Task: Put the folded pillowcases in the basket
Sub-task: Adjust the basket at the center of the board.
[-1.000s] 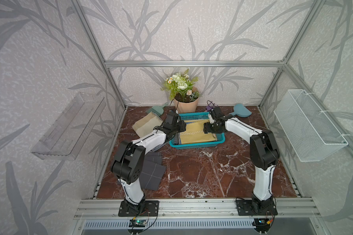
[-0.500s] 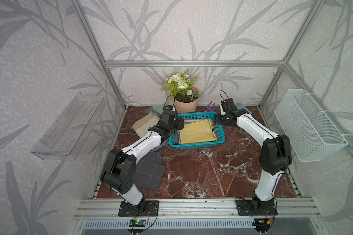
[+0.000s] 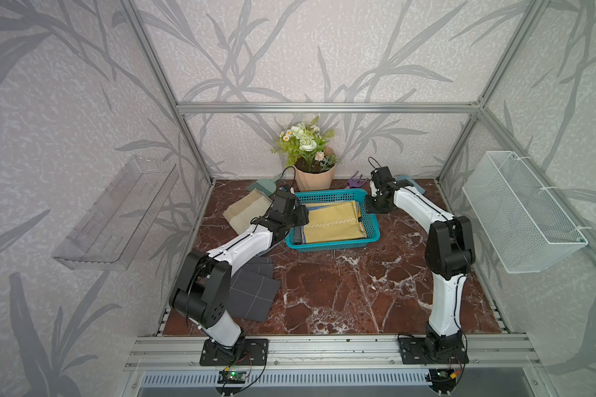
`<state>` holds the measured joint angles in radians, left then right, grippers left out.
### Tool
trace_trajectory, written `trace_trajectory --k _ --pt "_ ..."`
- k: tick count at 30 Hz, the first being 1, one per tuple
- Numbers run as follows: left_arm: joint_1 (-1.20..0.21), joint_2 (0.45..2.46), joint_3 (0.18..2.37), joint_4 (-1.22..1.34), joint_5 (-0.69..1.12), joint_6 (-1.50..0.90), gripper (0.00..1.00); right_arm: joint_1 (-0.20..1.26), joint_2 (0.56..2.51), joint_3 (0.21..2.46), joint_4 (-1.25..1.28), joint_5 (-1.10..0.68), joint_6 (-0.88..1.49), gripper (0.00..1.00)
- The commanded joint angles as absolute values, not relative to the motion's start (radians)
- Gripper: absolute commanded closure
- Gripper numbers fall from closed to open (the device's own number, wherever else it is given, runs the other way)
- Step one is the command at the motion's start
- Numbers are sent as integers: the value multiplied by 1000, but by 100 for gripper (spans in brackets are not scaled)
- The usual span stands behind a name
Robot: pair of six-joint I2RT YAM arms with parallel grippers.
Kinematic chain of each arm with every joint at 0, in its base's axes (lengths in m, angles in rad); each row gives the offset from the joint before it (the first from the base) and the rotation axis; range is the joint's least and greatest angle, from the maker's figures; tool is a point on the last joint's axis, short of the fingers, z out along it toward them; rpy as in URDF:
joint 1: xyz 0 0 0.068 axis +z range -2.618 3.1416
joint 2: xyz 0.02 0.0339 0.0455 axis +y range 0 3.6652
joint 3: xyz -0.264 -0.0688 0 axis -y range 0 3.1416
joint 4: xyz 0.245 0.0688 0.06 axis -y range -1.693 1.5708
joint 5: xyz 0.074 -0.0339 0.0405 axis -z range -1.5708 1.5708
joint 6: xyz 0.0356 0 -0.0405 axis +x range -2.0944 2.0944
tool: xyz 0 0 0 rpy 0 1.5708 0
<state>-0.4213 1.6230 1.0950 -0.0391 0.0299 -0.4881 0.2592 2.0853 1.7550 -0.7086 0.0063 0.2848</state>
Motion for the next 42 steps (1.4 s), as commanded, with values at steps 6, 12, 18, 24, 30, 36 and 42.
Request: trace_trajectory --k 6,12,18,24,30,36,42 --pt "-416 1593 1085 -60 7 -464 34 232 2098 1752 -725 18 306 90" --pt "-416 1572 1057 -63 -2 -467 32 203 2090 1731 -719 23 325 96" --pt "-410 1538 1024 -125 -112 -494 27 184 2070 1706 -704 26 321 51" --pt "-379 1475 999 -234 -262 -512 15 189 1960 1660 -674 0 315 11" --pt "-322 1367 968 -291 -320 -503 14 326 1718 1536 -668 -27 314 2" --pt "-197 1332 976 -434 -327 -541 8 604 1513 1245 -465 -183 474 0" --pt "-60 1245 940 -421 -278 -544 5 846 1588 1123 -208 -276 664 0"
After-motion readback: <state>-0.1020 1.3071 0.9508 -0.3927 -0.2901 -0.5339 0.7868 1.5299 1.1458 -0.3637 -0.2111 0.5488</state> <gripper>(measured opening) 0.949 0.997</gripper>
